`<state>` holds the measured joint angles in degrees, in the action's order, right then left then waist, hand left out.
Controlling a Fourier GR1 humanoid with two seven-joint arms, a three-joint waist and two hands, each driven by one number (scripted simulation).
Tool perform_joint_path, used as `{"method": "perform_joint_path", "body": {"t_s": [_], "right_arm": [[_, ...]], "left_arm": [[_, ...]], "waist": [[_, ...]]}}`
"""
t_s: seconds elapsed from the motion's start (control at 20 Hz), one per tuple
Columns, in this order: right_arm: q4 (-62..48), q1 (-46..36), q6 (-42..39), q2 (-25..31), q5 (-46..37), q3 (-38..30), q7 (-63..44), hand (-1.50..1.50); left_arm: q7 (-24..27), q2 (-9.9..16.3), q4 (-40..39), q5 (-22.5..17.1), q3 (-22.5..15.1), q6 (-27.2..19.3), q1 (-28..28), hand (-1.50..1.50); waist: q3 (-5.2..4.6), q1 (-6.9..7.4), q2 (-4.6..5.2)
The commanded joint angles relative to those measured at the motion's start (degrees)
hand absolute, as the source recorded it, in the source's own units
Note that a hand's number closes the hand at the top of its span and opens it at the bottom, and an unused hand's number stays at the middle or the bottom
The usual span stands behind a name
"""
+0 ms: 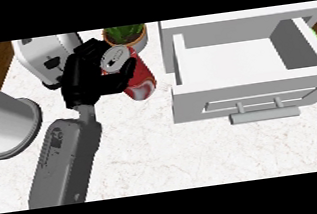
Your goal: Pick up the can, place it into the drawer and close the drawer
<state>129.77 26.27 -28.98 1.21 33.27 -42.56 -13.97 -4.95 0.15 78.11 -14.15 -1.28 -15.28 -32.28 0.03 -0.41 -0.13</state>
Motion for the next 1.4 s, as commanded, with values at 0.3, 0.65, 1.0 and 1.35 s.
{"method": "perform_joint_path", "body": {"t_s": [0.3,0.65,1.0,1.35], "right_arm": [[2.2,2.5,-0.2,-1.0,0.8,0.1,0.0,-1.50],[3.9,-1.4,4.2,0.6,2.3,2.1,-4.1,-1.50],[-0.4,-5.4,2.8,-0.9,-5.6,3.5,-0.7,-1.50],[2.4,0.9,1.0,-1.2,-0.1,3.3,-0.5,-1.50]], "left_arm": [[-5.7,-0.1,-5.9,0.9,0.0,-5.7,-14.4,1.50],[-8.0,-0.2,-11.9,-0.2,-3.9,-12.4,-23.9,1.50],[-5.7,-0.2,-17.4,-3.1,-7.8,-16.9,-29.4,1.50],[-0.4,-0.2,-28.1,-10.3,-10.9,-20.0,-37.4,1.50]], "waist": [[-0.02,-0.71,0.17],[-0.03,-0.71,0.20],[-0.01,-0.40,0.23],[0.01,-1.84,0.21]]}}
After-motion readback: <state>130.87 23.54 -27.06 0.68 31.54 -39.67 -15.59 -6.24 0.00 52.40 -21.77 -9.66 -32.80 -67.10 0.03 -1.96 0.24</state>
